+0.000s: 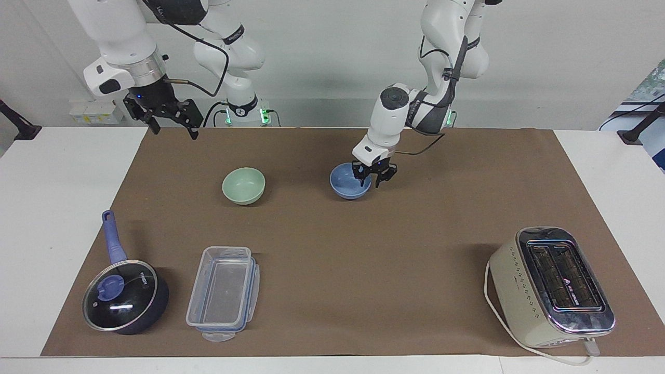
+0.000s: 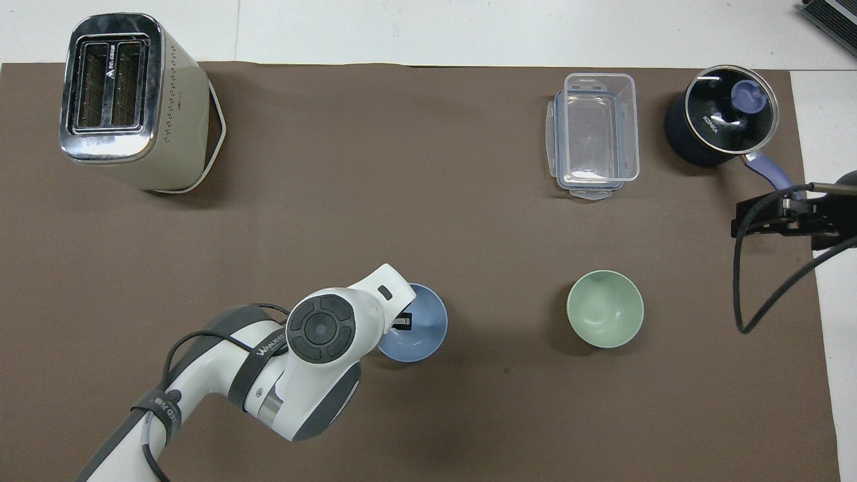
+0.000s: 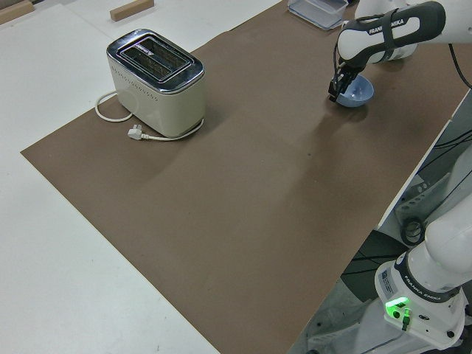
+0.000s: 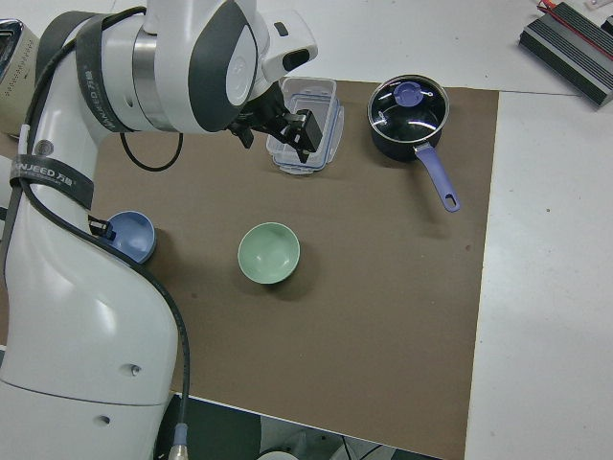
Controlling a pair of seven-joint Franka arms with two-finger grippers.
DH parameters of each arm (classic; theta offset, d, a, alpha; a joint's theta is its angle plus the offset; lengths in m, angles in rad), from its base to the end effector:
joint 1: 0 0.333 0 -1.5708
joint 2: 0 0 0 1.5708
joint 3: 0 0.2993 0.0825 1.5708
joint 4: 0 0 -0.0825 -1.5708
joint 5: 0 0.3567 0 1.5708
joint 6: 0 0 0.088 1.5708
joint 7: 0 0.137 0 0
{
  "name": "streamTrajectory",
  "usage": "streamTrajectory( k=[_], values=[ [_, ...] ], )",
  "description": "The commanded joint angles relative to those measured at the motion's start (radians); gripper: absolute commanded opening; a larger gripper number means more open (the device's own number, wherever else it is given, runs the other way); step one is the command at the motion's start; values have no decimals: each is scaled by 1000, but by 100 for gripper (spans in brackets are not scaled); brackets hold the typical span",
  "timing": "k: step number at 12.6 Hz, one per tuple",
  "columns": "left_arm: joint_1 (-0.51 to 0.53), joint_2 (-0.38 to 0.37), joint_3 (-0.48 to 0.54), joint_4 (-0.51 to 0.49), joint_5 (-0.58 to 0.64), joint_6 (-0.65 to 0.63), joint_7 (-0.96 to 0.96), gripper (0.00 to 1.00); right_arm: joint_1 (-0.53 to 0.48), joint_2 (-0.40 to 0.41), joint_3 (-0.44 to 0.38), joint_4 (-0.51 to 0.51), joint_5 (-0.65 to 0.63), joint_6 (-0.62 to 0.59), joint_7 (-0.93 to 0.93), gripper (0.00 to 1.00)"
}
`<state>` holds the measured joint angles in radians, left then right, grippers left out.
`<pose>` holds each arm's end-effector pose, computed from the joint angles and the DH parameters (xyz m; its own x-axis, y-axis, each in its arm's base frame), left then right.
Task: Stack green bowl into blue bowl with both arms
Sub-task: 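Slide the blue bowl with the left gripper toward the table center, then release the blue bowl with the left gripper while the right gripper reaches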
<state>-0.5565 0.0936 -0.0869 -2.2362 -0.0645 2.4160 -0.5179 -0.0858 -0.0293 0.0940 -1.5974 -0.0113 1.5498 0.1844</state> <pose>0.4192 -0.3164 0.3090 0.9960 -0.0761 0.0466 -0.0801 -0.9927 0.0897 0.5157 0.0033 0.5794 0.9843 -0.1756 -0.0155 -0.1753 -0.9844 0.0172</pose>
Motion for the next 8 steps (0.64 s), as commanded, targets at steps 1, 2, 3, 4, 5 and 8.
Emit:
streamTrajectory(
  k=[1,2,3,4,5,8],
  values=[
    [93,-18,2,45,-6,-81,91,100,-6,-27,7,-88,2,58,-9,100],
    [131,-20,1,78,-6,-128,105,100,-5,-27,7,-105,2,72,-10,100],
    [165,-21,1,110,-6,-168,111,100,0,-27,7,-136,2,105,-11,100],
    [205,-22,2,144,-6,-201,140,100,0,-29,9,-174,2,140,-13,100],
    [242,-20,1,170,-6,-230,180,100,0,-27,9,-206,4,176,-14,100],
    [343,-21,1,225,-5,-276,268,100,21,-20,12,-318,5,297,-14,100]
  ],
)
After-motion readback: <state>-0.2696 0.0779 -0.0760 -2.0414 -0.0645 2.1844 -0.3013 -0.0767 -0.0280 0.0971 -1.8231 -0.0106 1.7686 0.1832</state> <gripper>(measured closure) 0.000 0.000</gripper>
